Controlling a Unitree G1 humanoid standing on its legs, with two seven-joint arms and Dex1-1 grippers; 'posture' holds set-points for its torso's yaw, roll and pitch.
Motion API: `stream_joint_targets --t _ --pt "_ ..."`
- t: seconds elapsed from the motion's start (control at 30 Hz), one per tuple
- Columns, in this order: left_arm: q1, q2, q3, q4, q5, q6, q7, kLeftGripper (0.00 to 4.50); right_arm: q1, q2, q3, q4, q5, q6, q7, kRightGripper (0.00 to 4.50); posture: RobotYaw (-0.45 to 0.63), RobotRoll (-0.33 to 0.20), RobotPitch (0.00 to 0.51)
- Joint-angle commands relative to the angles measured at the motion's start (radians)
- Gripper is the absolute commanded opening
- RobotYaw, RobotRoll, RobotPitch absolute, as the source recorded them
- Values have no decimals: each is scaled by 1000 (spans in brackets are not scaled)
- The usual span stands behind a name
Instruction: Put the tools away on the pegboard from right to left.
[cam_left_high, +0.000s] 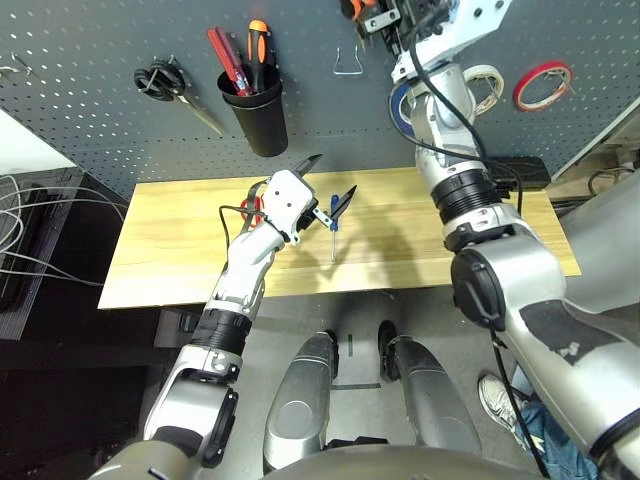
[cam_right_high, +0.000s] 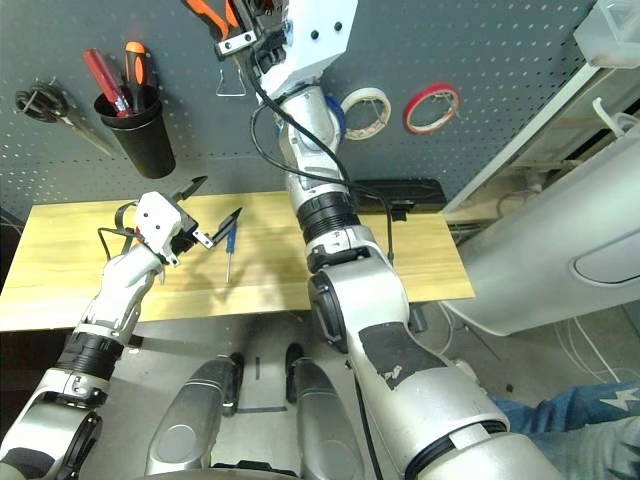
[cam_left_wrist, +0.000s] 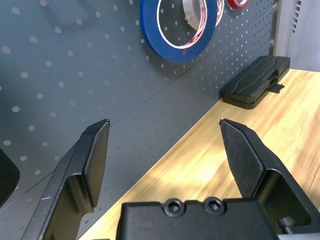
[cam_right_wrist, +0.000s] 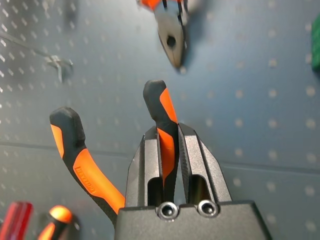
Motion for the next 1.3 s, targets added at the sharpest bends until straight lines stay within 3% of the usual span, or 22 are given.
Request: stream_joint_targets --t 0.03,1.3 --pt "19 -3 -5 8 7 -6 3 4500 -36 1 3 63 -40 -39 -59 271 214 0 236" --pt "121 26 2 -167 7 94 16 4500 -82 39 -44 131 -57 -65 -182 271 294 0 293"
